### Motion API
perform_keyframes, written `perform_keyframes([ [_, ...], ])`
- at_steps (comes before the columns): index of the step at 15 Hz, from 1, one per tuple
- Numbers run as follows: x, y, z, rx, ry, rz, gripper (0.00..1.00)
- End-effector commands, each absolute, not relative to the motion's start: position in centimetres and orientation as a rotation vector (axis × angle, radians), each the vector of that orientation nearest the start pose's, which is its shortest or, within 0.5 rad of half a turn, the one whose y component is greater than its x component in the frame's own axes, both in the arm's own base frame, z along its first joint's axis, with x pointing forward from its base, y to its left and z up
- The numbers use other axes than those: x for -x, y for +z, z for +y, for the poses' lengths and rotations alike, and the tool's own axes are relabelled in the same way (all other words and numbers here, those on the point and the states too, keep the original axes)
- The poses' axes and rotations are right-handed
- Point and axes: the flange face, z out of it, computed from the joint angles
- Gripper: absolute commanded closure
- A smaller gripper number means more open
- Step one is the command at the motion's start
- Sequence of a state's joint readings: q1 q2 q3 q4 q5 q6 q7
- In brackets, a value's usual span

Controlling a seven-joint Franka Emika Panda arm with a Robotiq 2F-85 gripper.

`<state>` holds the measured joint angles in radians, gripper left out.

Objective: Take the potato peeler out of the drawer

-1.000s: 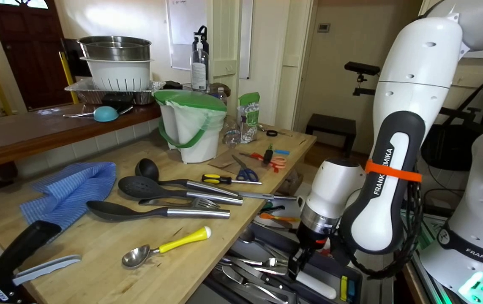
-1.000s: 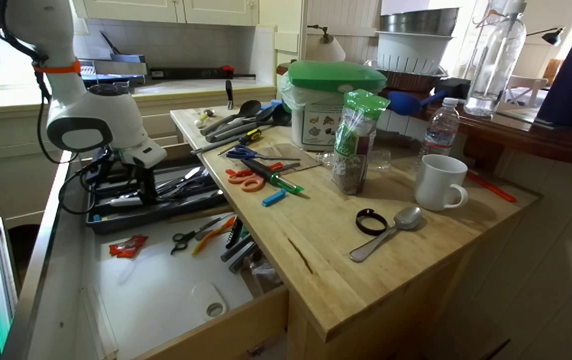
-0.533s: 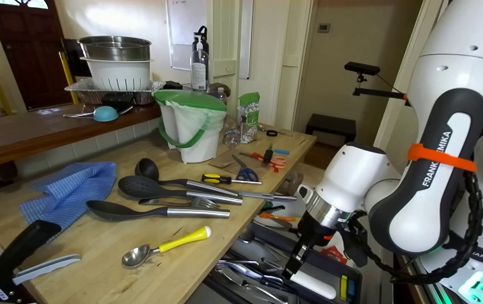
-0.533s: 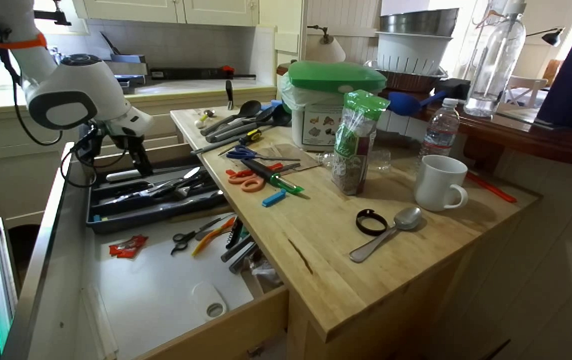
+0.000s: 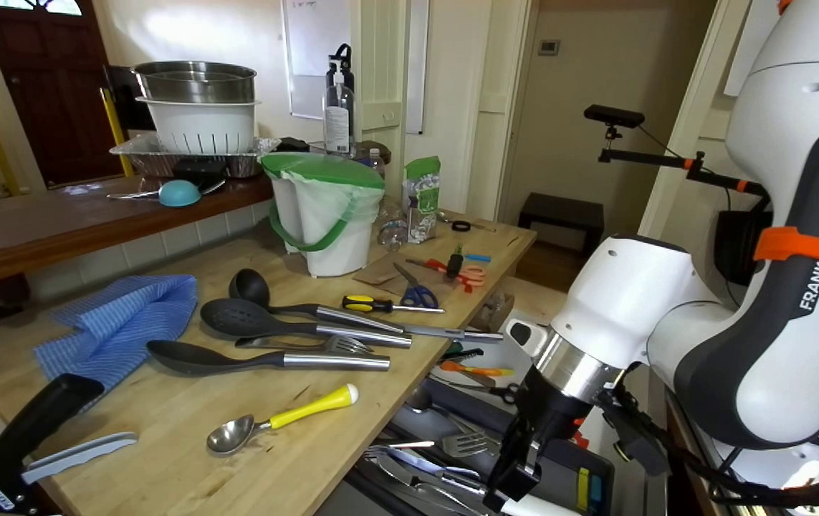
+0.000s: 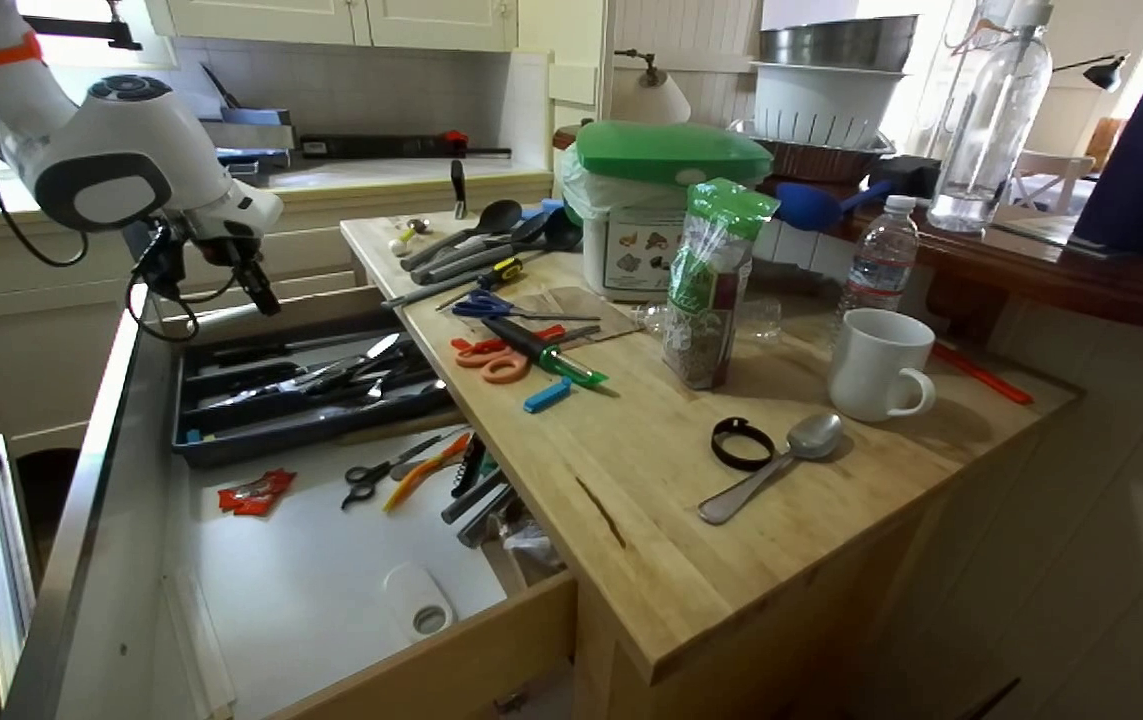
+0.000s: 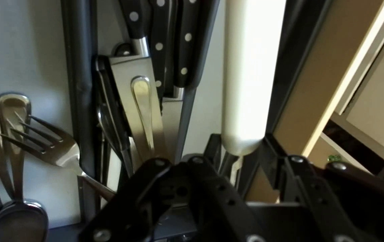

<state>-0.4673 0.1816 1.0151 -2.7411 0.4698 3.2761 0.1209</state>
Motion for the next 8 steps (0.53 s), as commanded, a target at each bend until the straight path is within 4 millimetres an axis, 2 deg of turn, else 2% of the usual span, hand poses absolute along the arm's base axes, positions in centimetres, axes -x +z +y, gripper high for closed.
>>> perform_keyframes([
  [1,-38.1,24.0,18.3,2.795,-0.557,-0.023,0.91],
  [3,-39.2,25.2,18.1,2.76,-0.655,-0.103,0.91],
  [8,-40.3,28.0,17.3,2.633,-0.929,-0.258,0.91],
])
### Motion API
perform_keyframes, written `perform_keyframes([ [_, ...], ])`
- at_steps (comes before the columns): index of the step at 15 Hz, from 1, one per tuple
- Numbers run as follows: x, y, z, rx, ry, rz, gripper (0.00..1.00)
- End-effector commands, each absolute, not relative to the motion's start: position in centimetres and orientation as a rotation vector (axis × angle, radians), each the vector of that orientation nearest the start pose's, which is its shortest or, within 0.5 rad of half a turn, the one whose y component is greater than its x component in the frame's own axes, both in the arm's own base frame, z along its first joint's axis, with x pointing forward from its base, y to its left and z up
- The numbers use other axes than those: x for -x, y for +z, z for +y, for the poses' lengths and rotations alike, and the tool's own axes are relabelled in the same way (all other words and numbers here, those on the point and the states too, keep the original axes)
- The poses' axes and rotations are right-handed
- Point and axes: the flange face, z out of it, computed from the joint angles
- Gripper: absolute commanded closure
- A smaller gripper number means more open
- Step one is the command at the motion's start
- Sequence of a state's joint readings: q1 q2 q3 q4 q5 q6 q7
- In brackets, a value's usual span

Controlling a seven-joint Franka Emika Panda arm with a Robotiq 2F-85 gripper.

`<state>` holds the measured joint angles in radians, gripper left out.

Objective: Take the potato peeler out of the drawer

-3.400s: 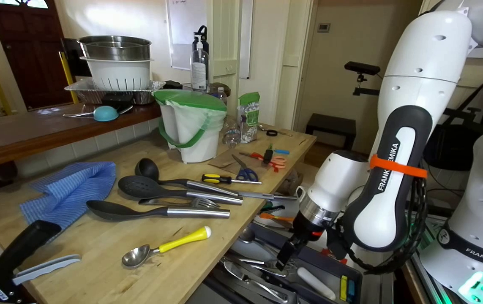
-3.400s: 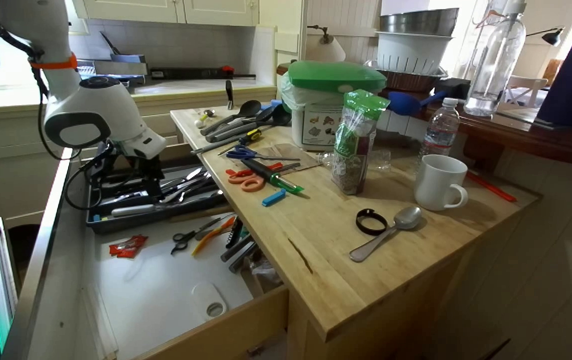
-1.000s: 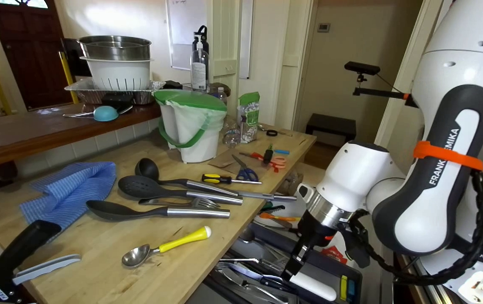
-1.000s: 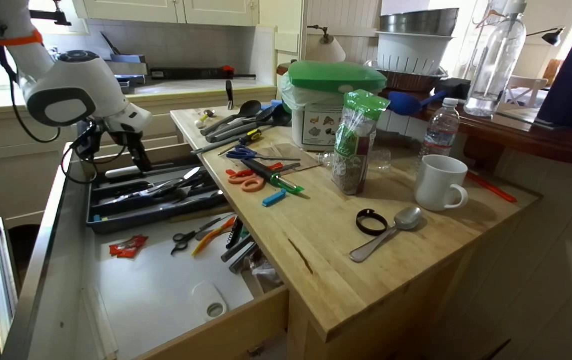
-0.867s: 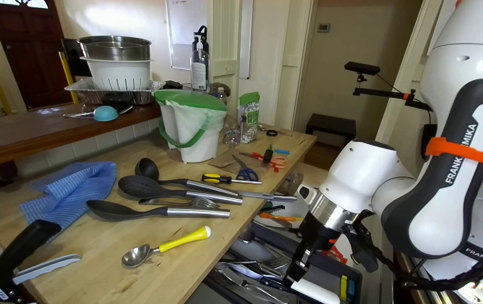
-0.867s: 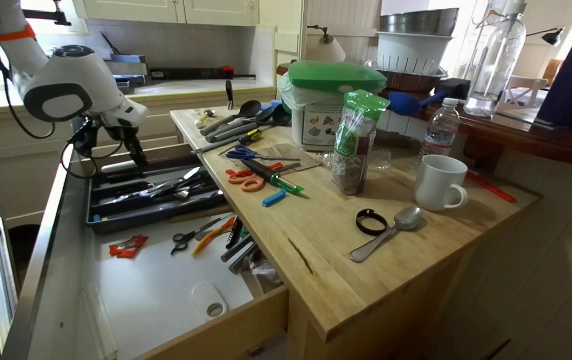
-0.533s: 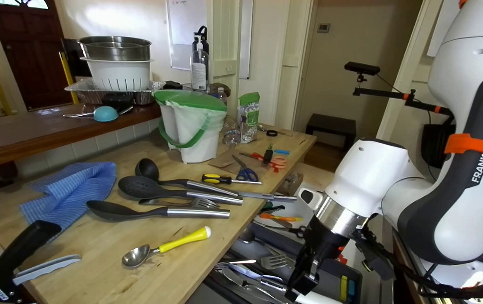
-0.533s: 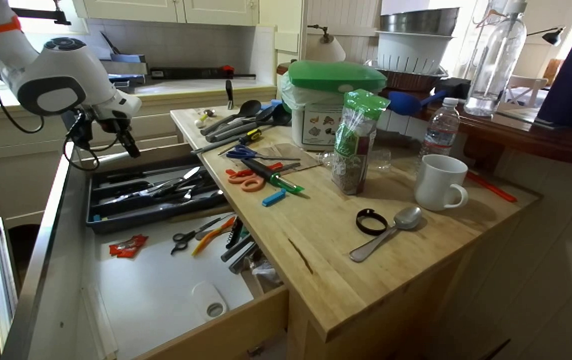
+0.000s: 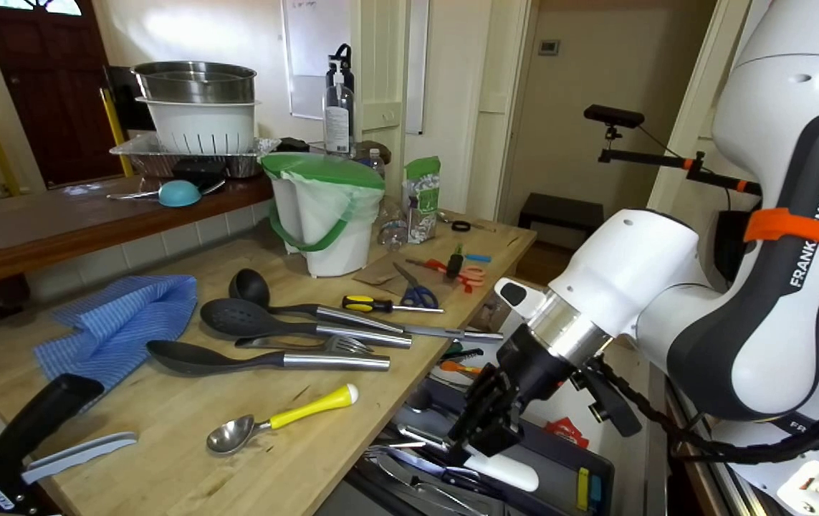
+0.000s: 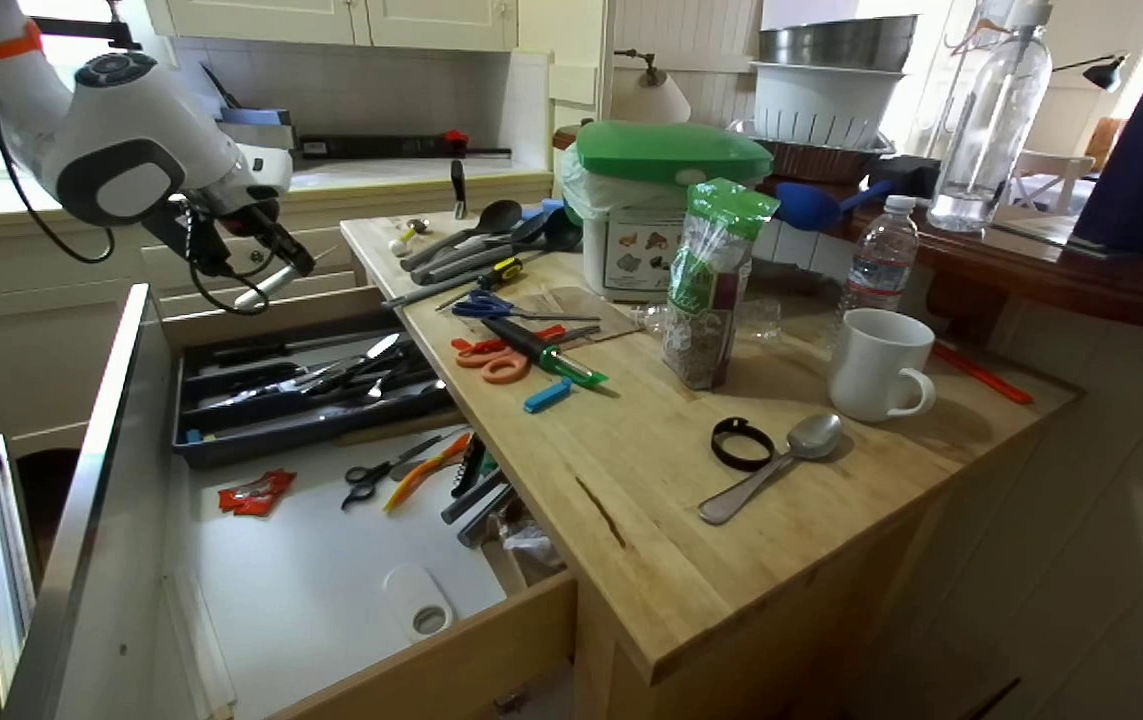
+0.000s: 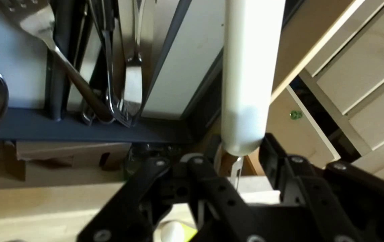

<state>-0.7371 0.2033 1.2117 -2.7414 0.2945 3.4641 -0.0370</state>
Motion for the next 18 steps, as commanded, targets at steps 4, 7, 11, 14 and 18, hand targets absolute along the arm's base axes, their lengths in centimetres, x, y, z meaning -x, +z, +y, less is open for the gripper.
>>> perform_keyframes([
  [4,-41.8,31.4,14.1,2.471,-1.217,-0.055,0.91],
  [7,-42.7,32.8,10.9,2.365,-1.306,0.075,0.91],
  [11,-43.0,32.5,10.4,2.406,-1.308,0.065,0.66],
  [14,-44.3,34.4,10.6,2.291,-1.371,0.173,0.91],
  [18,-47.4,40.1,7.2,2.134,-1.517,0.39,0.91],
])
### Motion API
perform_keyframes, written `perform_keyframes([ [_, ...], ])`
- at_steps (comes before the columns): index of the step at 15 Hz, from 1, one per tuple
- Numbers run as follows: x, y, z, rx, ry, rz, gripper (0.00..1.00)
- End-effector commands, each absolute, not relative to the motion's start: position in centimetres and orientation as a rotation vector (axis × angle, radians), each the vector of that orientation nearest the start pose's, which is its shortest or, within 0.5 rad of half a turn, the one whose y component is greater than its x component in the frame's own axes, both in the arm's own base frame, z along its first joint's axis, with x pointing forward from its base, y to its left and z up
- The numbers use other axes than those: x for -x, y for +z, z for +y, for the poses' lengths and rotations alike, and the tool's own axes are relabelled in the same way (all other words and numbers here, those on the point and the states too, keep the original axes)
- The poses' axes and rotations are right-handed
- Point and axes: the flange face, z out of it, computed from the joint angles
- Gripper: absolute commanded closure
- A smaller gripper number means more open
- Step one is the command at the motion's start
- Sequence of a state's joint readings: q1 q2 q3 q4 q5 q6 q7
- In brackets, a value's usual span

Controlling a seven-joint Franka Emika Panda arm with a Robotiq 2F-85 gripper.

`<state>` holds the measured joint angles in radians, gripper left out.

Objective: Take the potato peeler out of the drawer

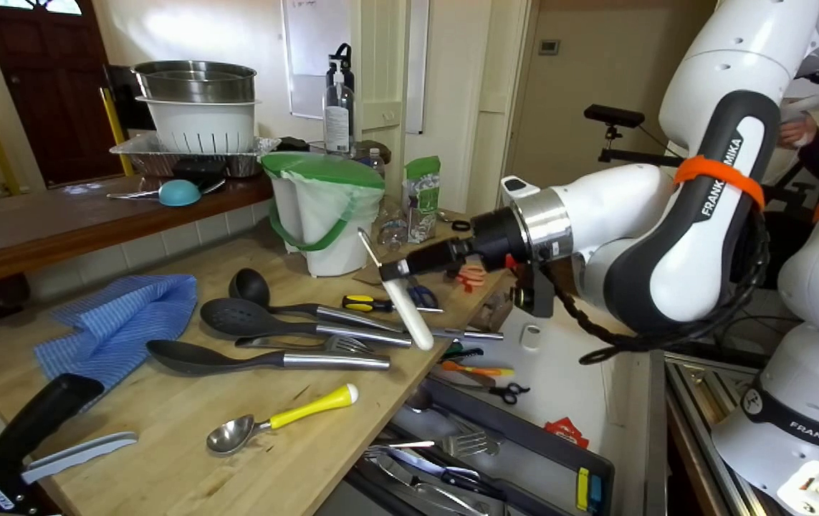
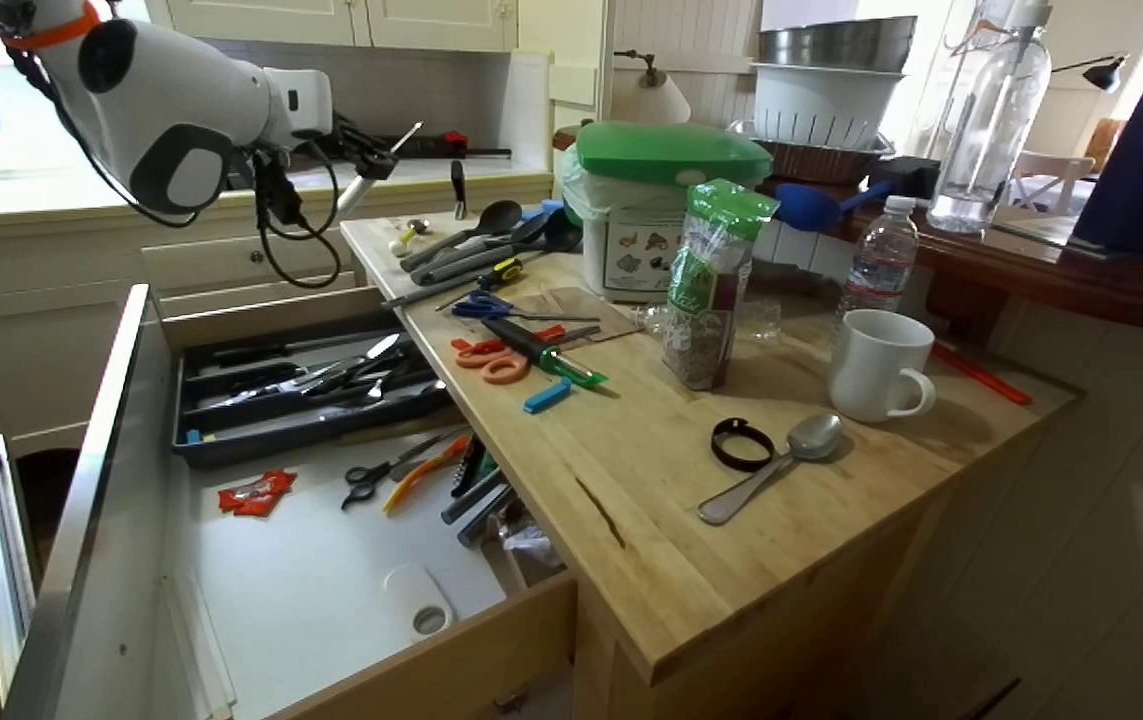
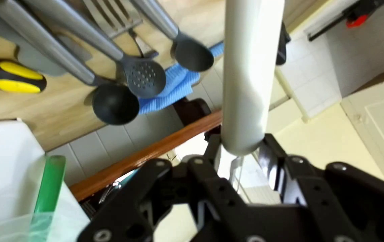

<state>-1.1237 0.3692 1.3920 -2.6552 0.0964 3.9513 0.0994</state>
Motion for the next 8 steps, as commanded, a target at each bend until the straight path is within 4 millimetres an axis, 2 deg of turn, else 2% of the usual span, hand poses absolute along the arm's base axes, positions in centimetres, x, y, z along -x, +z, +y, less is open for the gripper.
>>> perform_keyframes([
  [1,-48.2,41.5,6.1,2.108,-1.554,0.453,0.91],
  [4,-50.0,45.2,2.3,2.072,-1.709,0.608,0.91],
  [8,-52.0,47.8,-2.9,2.181,-1.784,0.81,0.91],
])
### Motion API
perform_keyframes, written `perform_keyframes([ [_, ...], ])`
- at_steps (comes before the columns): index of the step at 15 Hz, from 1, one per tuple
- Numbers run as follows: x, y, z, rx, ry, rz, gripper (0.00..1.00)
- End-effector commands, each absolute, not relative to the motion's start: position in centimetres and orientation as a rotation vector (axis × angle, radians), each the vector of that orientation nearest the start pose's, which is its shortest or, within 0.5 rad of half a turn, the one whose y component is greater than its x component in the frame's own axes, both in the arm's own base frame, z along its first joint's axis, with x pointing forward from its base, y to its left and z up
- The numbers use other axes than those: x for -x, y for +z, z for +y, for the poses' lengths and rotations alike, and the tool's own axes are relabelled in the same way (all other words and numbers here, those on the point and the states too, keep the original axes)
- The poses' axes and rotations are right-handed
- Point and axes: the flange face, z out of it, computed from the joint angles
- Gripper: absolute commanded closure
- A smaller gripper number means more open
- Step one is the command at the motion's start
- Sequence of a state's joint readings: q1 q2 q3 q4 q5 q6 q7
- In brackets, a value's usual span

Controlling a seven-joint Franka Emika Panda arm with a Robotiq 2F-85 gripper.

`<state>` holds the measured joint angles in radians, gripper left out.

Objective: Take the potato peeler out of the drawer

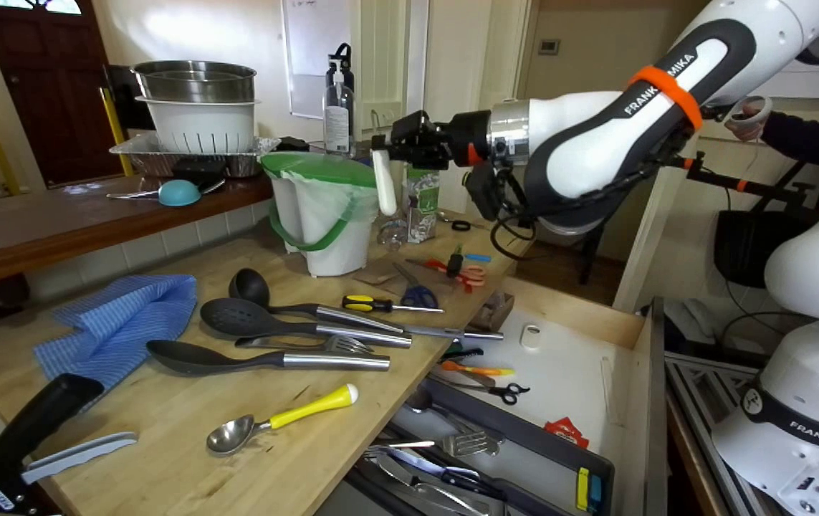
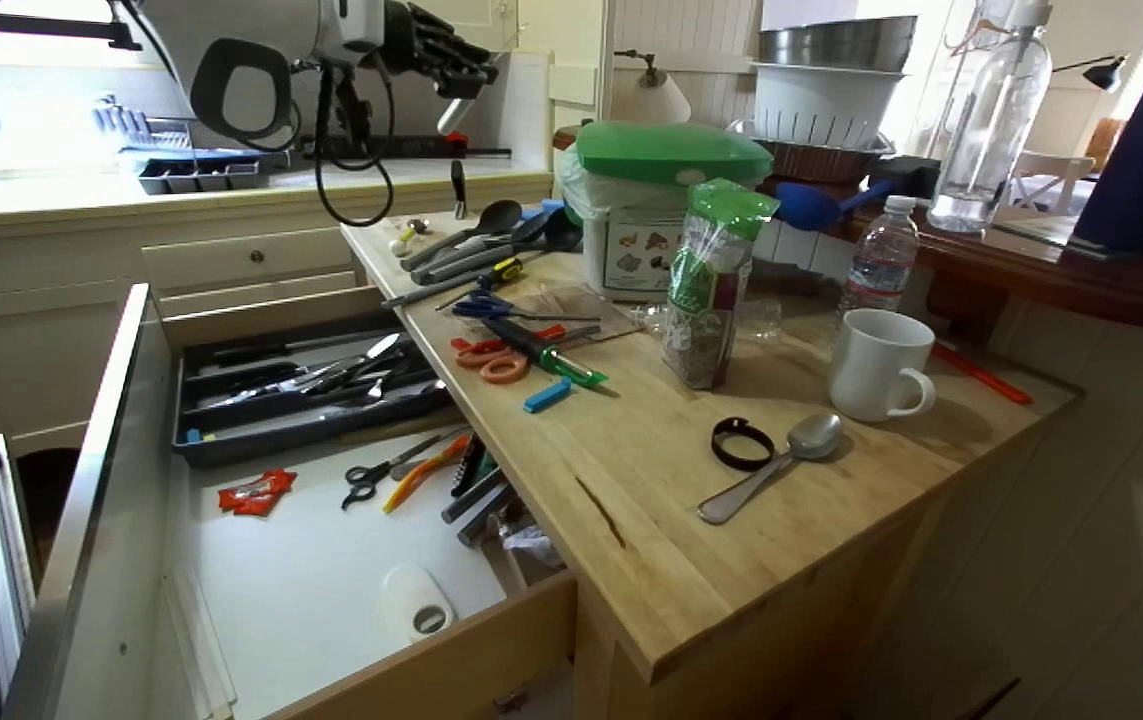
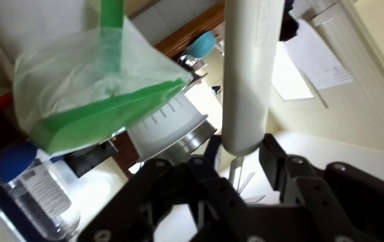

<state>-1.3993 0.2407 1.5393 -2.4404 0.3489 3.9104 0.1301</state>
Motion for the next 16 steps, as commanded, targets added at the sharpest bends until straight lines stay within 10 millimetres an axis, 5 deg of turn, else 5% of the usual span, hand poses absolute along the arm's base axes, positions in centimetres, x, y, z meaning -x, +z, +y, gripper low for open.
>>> perform_keyframes([
  [1,-52.4,48.2,-3.9,2.227,-1.783,0.834,0.91],
  [6,-53.4,49.2,-6.0,2.407,-1.759,0.887,0.91],
  [9,-53.7,52.2,-7.4,2.183,-1.792,1.03,0.91],
  [10,-53.4,50.7,-6.8,2.279,-1.79,0.949,0.66],
  [12,-53.7,51.9,-7.4,2.225,-1.807,0.984,0.66],
  [13,-53.7,52.1,-7.6,2.215,-1.809,0.992,0.91],
  [16,-52.5,51.5,-8.6,2.134,-1.859,1.104,0.91],
])
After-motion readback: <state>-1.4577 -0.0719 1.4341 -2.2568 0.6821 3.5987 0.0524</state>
